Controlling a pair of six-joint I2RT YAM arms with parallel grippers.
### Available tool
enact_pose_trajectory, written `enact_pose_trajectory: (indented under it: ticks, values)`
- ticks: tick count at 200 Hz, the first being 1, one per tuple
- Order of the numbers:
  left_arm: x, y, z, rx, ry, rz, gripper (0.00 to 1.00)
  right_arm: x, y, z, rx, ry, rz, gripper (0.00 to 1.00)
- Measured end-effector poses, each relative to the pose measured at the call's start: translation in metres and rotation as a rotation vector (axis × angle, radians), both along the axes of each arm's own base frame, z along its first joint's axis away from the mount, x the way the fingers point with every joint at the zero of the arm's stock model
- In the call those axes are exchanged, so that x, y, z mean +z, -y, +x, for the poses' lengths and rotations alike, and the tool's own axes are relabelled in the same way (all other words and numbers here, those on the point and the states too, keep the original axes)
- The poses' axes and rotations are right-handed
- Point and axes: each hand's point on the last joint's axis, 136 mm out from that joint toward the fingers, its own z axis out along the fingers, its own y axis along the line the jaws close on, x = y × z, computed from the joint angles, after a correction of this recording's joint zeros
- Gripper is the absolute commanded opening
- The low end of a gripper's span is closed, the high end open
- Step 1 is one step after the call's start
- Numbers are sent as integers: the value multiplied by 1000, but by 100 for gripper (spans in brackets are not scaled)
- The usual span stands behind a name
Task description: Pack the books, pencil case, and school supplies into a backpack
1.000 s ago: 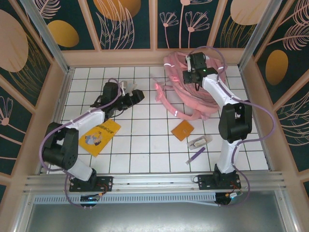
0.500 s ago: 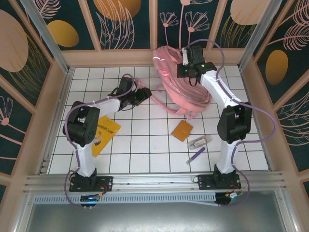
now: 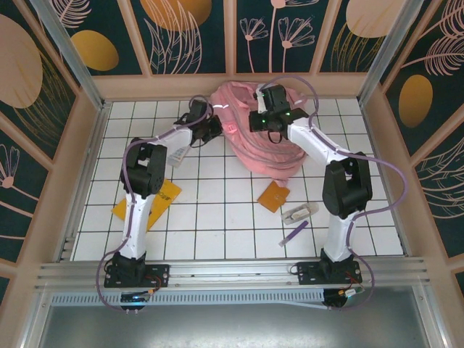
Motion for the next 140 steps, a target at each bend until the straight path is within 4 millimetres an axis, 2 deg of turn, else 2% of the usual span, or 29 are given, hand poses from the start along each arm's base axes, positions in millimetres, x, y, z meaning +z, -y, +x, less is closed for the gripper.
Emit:
enact_pose_trajectory:
  ticks: [20,37,47,59,66,77,101,119,140]
  values:
    - [7,-33,23,64,21,10,0,3,-15,-1,-40,-7,68,0]
    - [18,-66,40,109,45,35,9,-1,-31,-2,-57,-20,112,0]
    - [24,-84,47,130,62,57,13,-8,-42,-2,-57,-34,131,7]
    - [28,-107,49,160,66,109,15,-21,-53,-2,-48,-64,147,23]
    - [30,-118,46,175,65,149,17,-28,-59,-1,-40,-83,158,32]
    - [33,-131,37,191,59,208,18,-34,-67,1,-34,-107,178,38]
    - [38,-142,5,171,40,297,22,-31,-69,3,-37,-113,201,49]
    - [32,-147,-16,154,21,352,26,-21,-64,0,-27,-101,220,54]
    - [12,-149,-31,112,-15,407,33,-8,-41,-2,-42,-86,227,57]
